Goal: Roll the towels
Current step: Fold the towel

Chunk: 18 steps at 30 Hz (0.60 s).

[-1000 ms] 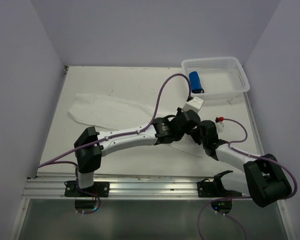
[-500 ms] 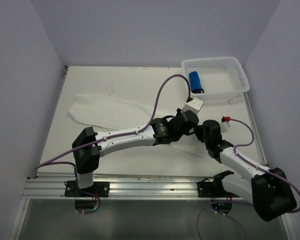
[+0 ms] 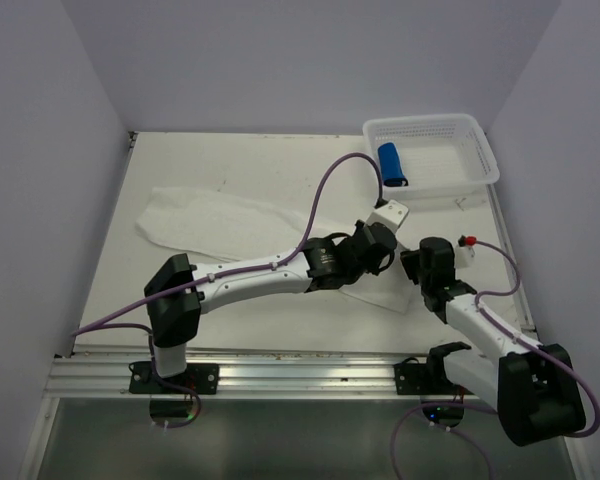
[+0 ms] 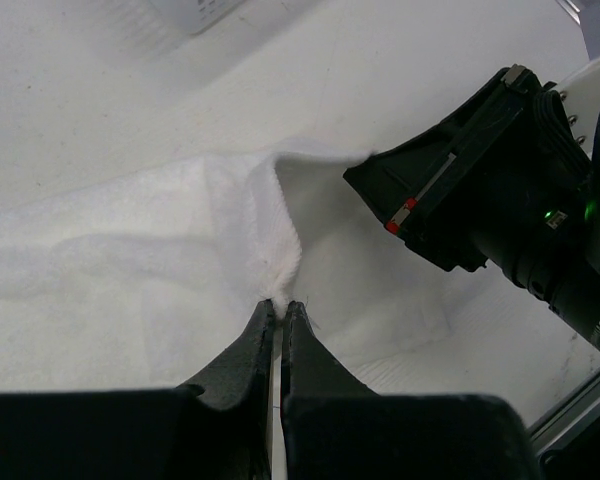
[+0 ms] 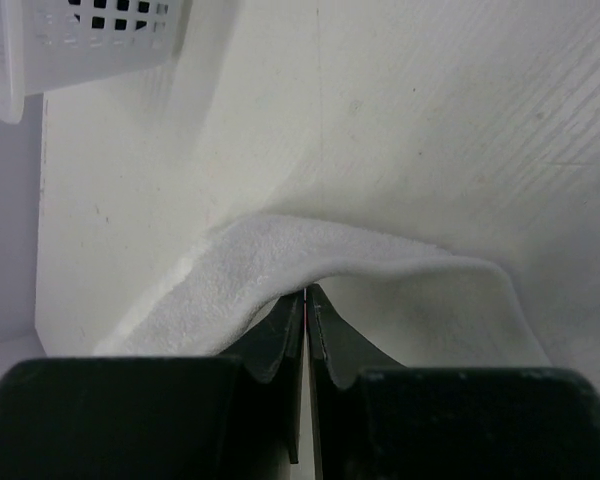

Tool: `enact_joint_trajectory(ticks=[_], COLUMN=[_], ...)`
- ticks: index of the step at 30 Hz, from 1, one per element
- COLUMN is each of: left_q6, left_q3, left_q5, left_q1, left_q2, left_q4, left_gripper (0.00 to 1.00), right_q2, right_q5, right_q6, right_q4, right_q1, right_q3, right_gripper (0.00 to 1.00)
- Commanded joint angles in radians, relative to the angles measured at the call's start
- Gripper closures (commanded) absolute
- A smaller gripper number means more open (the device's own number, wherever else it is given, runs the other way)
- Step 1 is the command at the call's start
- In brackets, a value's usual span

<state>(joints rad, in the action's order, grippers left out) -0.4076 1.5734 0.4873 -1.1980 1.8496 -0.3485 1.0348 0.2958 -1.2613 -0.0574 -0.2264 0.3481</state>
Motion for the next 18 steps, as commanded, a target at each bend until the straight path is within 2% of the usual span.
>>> enact_joint_trajectory(ticks=[1, 8, 18], left_q6=[-0.005, -0.01, -0.01], left_q3=[0.014, 0.042, 0.054], left_q5=[-0.039, -0.09, -0.139], left_q1=[0.002, 0.0, -0.014], left_q2=[0.003, 0.046, 0.077], left_q4=[0.071, 0.082, 0.106], left_gripper=[1.0, 1.0, 1.0], right_q2=[0.018, 0.068, 0.056], right_q5=[-0.04, -0.113, -0.106], right_q6=[0.028, 0.082, 0.092], right_q4=[0.016, 0.002, 0.085], right_q1=[0.044, 0.053, 0.091], right_q3=[0.057, 0.095, 0.107], right_gripper=[0.91, 0.87, 0.86])
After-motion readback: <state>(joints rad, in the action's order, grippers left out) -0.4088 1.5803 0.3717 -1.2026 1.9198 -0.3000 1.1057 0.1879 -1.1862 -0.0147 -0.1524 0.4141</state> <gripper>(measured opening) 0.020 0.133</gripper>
